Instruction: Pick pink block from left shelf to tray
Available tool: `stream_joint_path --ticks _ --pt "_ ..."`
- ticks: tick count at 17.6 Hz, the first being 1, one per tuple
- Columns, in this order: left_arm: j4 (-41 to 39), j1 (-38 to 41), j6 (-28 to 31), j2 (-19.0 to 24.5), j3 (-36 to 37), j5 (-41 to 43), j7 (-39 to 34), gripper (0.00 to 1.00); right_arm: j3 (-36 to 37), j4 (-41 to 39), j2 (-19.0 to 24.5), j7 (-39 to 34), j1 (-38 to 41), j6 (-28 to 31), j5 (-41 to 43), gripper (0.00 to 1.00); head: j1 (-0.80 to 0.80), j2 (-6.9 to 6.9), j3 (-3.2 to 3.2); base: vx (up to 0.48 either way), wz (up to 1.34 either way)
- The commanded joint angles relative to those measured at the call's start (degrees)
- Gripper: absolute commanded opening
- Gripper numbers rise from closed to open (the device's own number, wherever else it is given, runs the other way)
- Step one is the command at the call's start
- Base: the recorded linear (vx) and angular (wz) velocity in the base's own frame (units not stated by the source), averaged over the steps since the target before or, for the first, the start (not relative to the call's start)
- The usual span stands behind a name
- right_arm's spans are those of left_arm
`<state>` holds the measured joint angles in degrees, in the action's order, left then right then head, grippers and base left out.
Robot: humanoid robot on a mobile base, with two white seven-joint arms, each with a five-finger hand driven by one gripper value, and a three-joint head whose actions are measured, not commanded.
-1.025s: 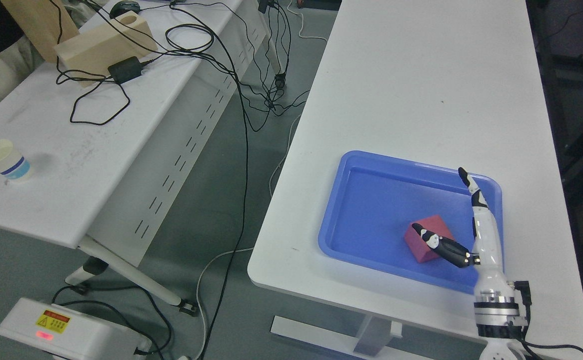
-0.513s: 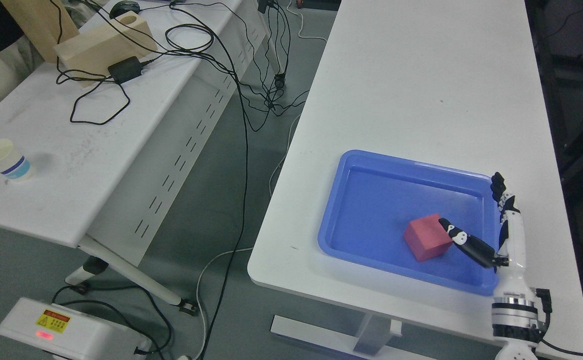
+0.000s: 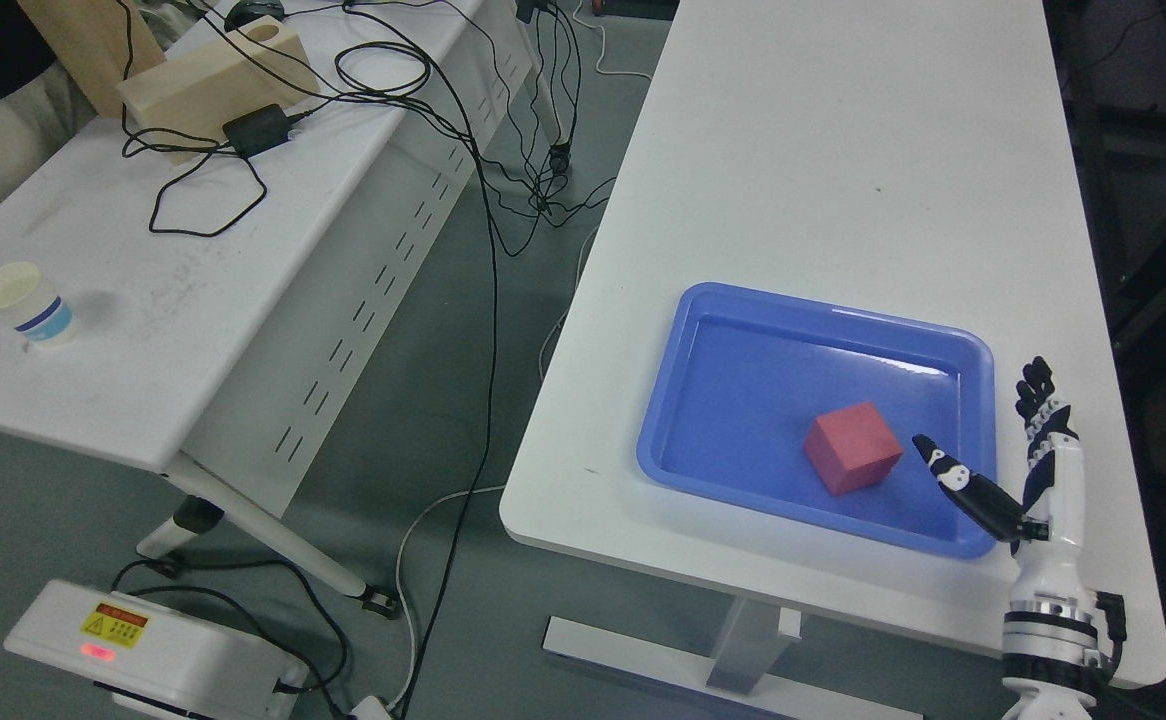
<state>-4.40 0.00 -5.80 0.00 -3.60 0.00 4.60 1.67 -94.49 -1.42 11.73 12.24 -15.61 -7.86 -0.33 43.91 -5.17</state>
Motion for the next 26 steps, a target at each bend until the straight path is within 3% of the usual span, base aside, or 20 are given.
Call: stream_joint_path --ticks 1,6,14,26 --pt "0.0 0.5 0.0 1.0 0.0 0.1 0.0 1.00 1.8 -0.1 -0.5 0.0 0.2 0.1 2.1 1.00 0.00 0.00 0.00 -0.109 0.00" --pt "0.0 0.5 0.0 1.0 0.0 0.1 0.0 1.00 2.2 -0.1 -0.6 -0.1 0.3 0.6 2.3 1.00 0.00 0.00 0.00 -0.124 0.03" --pt "0.0 0.5 0.0 1.0 0.0 0.1 0.0 1.00 4.1 -0.1 -0.7 -0.2 0.2 8.4 7.4 1.00 0.00 0.00 0.00 -0.128 -0.05" --pt "0.0 0.5 0.0 1.0 0.0 0.1 0.0 1.00 4.1 -0.1 -0.8 -3.3 0.4 8.7 7.9 1.00 0.00 0.00 0.00 -0.143 -0.21"
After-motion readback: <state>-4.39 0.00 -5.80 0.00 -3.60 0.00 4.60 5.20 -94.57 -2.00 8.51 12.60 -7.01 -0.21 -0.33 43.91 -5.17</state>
